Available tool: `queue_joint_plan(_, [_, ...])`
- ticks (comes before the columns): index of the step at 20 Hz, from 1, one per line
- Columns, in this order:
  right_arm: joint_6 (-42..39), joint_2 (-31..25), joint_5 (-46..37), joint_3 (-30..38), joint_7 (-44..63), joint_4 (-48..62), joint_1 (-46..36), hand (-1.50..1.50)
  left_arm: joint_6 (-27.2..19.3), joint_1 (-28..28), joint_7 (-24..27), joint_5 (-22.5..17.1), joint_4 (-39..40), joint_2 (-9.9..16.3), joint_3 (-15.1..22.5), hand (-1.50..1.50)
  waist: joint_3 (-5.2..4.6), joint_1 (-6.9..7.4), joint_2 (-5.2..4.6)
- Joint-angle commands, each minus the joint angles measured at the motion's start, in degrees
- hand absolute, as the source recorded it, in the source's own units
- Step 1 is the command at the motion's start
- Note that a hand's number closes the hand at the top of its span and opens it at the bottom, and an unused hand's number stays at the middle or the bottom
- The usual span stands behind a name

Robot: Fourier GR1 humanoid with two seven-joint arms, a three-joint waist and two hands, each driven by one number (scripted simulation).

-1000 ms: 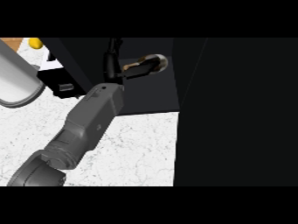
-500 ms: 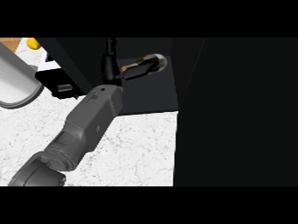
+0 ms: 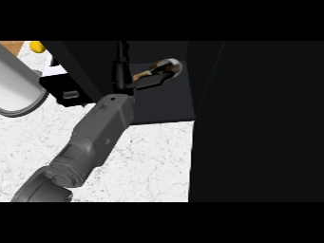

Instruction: Pick up the wine, place it into the cabinet and close the cabinet

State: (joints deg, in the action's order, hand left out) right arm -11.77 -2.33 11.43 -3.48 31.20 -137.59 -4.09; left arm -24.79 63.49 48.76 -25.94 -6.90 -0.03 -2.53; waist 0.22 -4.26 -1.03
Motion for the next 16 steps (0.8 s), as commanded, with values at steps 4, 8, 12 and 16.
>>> queue_joint_plan(4, [0.74, -0.76, 3.43, 1.51, 3.14, -3.92, -0.15, -1.50, 5.02, -4.07, 1.51, 1.07, 1.08, 0.93, 0.30, -1.50, -0.28, 1.24, -0.02])
queue_joint_plan(8, [1.06, 0.01, 1.76, -0.49, 3.10, -5.65, 1.75, -1.50, 6.78, -5.56, 4.05, 1.48, 1.15, 0.02, 0.89, -1.50, -0.30, 0.75, -0.10])
queue_joint_plan(12, [0.65, 0.45, -0.39, -3.03, 1.96, -4.60, 2.76, -1.50, 7.79, -4.65, 2.20, -1.46, 0.11, 0.02, 0.11, -1.50, -0.28, 0.61, 0.23])
queue_joint_plan(16, [2.07, -0.13, 0.82, -1.69, 3.81, -3.93, -0.24, -1.50, 9.36, -3.73, 0.35, -2.90, -0.97, 0.02, 0.86, -1.50, -0.27, 1.27, 0.46])
